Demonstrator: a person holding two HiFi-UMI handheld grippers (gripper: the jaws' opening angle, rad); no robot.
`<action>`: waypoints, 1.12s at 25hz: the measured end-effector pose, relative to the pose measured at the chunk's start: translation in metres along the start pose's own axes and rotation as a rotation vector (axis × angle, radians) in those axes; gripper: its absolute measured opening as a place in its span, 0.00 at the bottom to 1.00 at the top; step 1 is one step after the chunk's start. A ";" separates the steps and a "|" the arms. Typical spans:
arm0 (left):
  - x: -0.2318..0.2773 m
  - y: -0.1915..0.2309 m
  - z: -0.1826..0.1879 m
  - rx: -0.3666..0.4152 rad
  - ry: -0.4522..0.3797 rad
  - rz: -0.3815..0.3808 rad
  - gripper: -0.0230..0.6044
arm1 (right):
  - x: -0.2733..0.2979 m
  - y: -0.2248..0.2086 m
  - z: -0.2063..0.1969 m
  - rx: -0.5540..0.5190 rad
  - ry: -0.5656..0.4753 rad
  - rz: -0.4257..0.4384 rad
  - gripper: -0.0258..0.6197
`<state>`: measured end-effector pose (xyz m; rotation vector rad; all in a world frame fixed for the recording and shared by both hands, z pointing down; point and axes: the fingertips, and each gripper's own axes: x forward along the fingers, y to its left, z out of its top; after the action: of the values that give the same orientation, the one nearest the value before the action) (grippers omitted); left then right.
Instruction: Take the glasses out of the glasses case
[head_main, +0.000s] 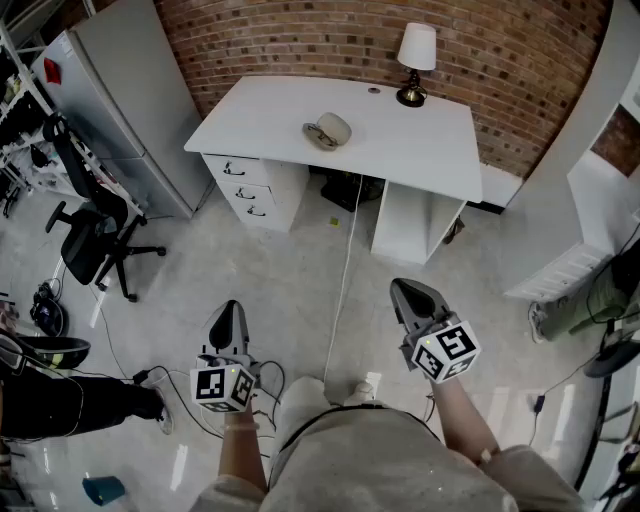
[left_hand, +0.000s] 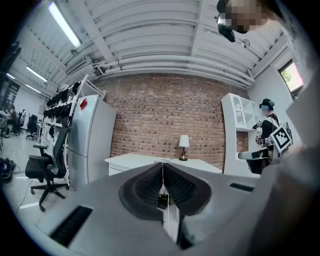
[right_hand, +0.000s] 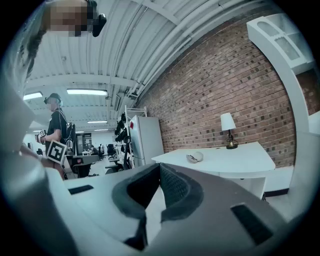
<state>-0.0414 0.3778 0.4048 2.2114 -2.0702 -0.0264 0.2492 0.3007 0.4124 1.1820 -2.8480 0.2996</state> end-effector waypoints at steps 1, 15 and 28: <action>-0.002 -0.002 -0.004 -0.003 0.004 0.000 0.05 | 0.001 -0.002 0.000 0.000 -0.001 -0.001 0.05; 0.051 0.057 -0.012 0.013 0.036 -0.035 0.05 | 0.052 -0.026 -0.006 0.011 -0.021 -0.116 0.05; 0.146 0.134 0.004 0.024 0.031 -0.129 0.05 | 0.129 -0.051 -0.011 0.150 -0.065 -0.274 0.05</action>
<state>-0.1652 0.2235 0.4223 2.3410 -1.9197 0.0219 0.1939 0.1775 0.4460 1.6165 -2.7076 0.4739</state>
